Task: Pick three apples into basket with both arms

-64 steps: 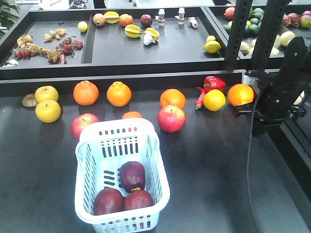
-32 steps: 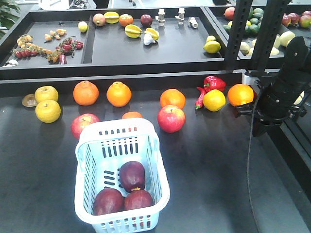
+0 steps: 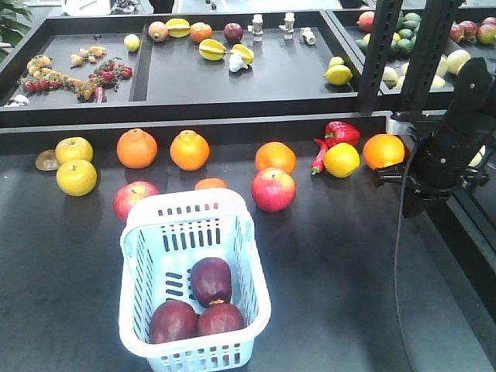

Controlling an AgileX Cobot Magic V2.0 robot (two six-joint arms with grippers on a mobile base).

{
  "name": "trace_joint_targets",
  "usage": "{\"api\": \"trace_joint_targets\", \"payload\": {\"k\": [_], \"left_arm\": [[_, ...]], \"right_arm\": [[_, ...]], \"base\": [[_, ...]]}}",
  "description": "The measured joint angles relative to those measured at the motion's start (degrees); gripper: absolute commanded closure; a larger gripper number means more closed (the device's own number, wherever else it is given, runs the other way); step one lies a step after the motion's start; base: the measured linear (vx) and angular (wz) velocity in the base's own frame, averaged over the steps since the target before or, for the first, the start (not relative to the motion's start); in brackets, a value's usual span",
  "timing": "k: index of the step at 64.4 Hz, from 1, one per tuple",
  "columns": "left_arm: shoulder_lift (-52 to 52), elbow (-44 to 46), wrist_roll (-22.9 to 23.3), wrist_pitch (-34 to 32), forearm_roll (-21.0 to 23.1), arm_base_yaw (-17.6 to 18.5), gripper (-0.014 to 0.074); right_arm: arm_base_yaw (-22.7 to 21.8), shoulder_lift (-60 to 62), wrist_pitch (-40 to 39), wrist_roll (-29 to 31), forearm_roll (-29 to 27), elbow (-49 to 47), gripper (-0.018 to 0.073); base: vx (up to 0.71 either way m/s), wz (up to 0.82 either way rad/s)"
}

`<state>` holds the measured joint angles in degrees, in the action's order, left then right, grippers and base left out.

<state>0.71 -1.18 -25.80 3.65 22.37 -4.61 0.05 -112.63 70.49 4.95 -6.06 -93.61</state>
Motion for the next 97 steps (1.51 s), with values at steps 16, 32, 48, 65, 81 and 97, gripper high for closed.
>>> {"api": "trace_joint_targets", "payload": {"k": [16, 32, 48, 65, 81, 97], "left_arm": [[0.0, -0.2, 22.1, 6.8, -18.3, 0.0, 0.0603], [0.0, -0.5, 23.8, 16.1, -19.3, 0.0, 0.0603], [0.0, -0.5, 23.9, 16.5, -19.4, 0.0, 0.0603], [0.0, -0.5, 23.9, 16.5, -19.6, 0.0, 0.0603], [0.0, -0.5, 23.4, 16.5, -19.6, 0.0, 0.0603], [0.0, -0.5, 23.4, 16.5, -19.6, 0.0, 0.0603]], "right_arm": [[0.0, 0.0, 0.0, 0.0, 0.0, 0.0, 0.0568], [0.0, 0.0, 0.0, 0.0, 0.0, 0.0, 0.0568], [0.0, 0.0, 0.0, 0.0, 0.0, 0.0, 0.0568], [0.0, 0.0, 0.0, 0.0, 0.0, 0.0, 0.0568], [0.0, 0.0, 0.0, 0.0, 0.0, 0.0, 0.0568], [0.0, 0.0, 0.0, 0.0, 0.0, 0.0, 0.0568]], "base": [[0.00, 0.00], [0.00, 0.00], [0.00, 0.00], [0.00, 0.00], [0.00, 0.00], [0.00, 0.00]]}}
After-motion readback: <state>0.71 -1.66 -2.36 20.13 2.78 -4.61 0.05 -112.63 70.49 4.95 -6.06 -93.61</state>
